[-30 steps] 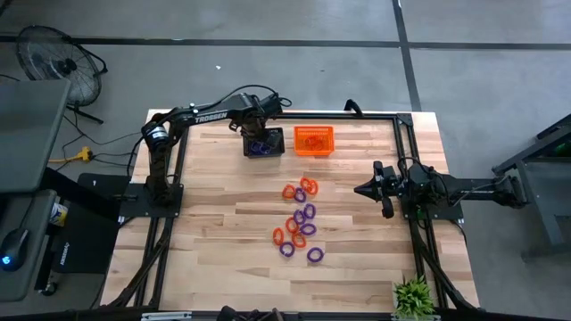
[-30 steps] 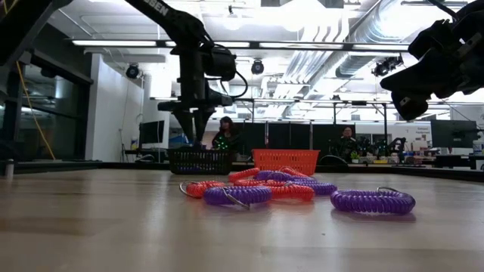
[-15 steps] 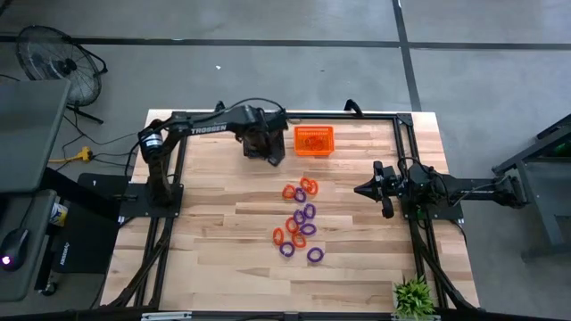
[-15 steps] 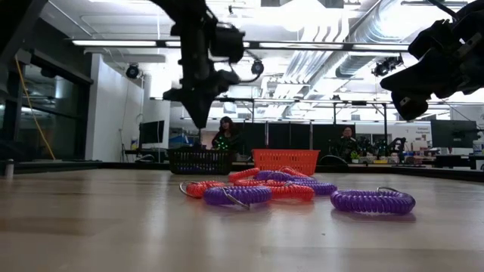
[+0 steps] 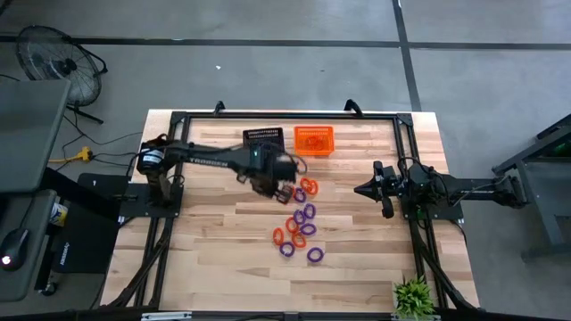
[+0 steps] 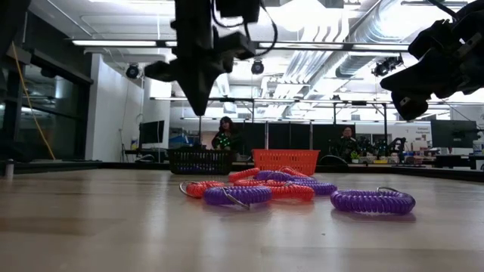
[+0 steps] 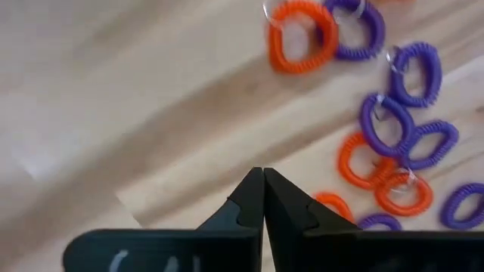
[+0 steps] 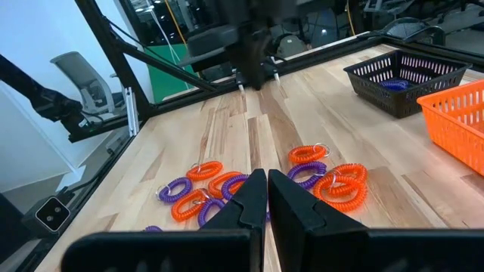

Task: Sort spring keychains
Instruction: Put the orange spring keychain into the orange bin

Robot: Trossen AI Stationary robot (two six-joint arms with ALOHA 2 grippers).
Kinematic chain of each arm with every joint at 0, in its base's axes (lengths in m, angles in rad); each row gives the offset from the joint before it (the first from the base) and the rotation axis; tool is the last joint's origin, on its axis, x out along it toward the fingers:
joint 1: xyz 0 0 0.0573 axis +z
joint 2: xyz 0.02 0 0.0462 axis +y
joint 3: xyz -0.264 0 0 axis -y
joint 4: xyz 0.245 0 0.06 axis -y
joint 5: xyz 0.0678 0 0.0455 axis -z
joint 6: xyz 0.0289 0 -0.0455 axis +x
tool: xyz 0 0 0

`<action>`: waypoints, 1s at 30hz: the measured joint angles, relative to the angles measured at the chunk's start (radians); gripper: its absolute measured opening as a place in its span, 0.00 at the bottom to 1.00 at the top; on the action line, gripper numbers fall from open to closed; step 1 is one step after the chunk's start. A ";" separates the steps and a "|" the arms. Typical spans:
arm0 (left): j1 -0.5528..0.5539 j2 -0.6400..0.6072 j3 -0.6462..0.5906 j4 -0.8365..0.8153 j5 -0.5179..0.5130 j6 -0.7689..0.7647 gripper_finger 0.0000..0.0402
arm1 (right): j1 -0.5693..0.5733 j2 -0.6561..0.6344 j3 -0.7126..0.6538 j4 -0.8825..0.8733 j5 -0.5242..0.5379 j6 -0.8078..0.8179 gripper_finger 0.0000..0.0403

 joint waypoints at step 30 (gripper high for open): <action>-0.262 0.184 -0.002 0.205 0.054 -0.438 0.08 | 0.000 0.000 0.000 0.000 0.000 0.000 0.03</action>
